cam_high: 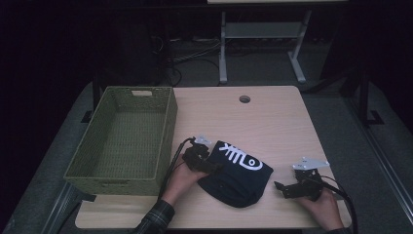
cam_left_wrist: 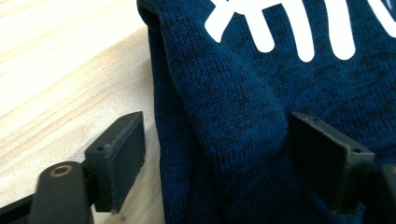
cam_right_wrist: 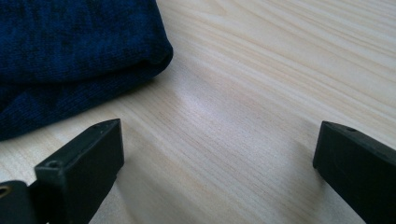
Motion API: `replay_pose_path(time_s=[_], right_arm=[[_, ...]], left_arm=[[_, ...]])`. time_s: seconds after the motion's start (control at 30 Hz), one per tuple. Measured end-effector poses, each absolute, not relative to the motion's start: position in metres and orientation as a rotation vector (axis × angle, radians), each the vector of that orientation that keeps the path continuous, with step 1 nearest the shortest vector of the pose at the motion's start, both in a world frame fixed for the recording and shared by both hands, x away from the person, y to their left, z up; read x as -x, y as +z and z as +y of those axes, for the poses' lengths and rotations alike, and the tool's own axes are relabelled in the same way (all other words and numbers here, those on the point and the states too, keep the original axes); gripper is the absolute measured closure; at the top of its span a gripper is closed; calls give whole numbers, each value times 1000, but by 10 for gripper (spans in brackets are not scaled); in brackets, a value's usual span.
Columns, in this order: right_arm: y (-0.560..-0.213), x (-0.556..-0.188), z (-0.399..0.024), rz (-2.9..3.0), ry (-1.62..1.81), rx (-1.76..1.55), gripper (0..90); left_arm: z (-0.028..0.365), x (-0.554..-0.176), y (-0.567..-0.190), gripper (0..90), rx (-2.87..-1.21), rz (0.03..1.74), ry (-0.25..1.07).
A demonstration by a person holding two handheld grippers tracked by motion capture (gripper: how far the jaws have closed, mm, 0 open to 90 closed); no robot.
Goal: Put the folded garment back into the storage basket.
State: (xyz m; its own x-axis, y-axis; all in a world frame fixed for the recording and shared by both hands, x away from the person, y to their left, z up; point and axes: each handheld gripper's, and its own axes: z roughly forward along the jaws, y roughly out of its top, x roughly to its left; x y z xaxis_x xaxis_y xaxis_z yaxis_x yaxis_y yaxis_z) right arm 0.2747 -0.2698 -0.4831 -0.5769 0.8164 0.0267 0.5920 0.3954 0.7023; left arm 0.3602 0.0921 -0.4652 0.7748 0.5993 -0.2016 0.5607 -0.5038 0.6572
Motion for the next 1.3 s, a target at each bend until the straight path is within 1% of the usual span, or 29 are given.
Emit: replay_pose_path(time_s=[0.1,0.13,0.2,0.3,0.37,0.4,0.43,0.53,0.6,0.63,0.7,0.73,0.77,0.97,1.2,1.3], right_arm=[[-483,-275,-269,2335,978,-1229,14],[-483,-275,-269,2333,979,-1231,15],[-483,-275,-269,2334,979,-1231,14],[-483,-275,-269,2338,980,-1226,14],[-483,-275,-269,2339,981,-1224,15],[-483,-275,-269,2339,981,-1224,15],[-483,-275,-269,2341,982,-1221,14],[-483,-275,-269,2342,983,-1217,15],[-483,-275,-268,2343,982,-1217,15],[-483,-275,-268,2343,982,-1216,15],[-483,-275,-268,2343,983,-1216,15],[-483,-275,-268,2343,983,-1216,15],[-483,-275,-268,2343,983,-1216,15],[-483,-275,-268,2342,985,-1218,15],[-483,-275,-268,2342,984,-1222,15],[-483,-275,-268,2343,984,-1222,15]], left_arm=[[91,-359,-465,268,-2234,844,67],[91,-359,-465,268,-2236,835,58],[91,-359,-464,319,-2237,827,53],[90,-359,-464,341,-2245,821,52],[90,-359,-463,401,-2257,813,48],[89,-359,-462,401,-2268,807,40],[89,-359,-462,438,-2269,806,32],[89,-359,-462,465,-2268,805,14],[88,-359,-462,529,-2263,811,2],[88,-359,-461,529,-2266,811,-8],[88,-360,-461,587,-2270,819,-27],[88,-360,-461,587,-2274,818,-33],[88,-361,-460,611,-2275,819,-40],[89,-362,-459,651,-2269,828,-58],[87,-359,-450,661,-2269,826,-47],[87,-357,-440,666,-2269,816,-41]])
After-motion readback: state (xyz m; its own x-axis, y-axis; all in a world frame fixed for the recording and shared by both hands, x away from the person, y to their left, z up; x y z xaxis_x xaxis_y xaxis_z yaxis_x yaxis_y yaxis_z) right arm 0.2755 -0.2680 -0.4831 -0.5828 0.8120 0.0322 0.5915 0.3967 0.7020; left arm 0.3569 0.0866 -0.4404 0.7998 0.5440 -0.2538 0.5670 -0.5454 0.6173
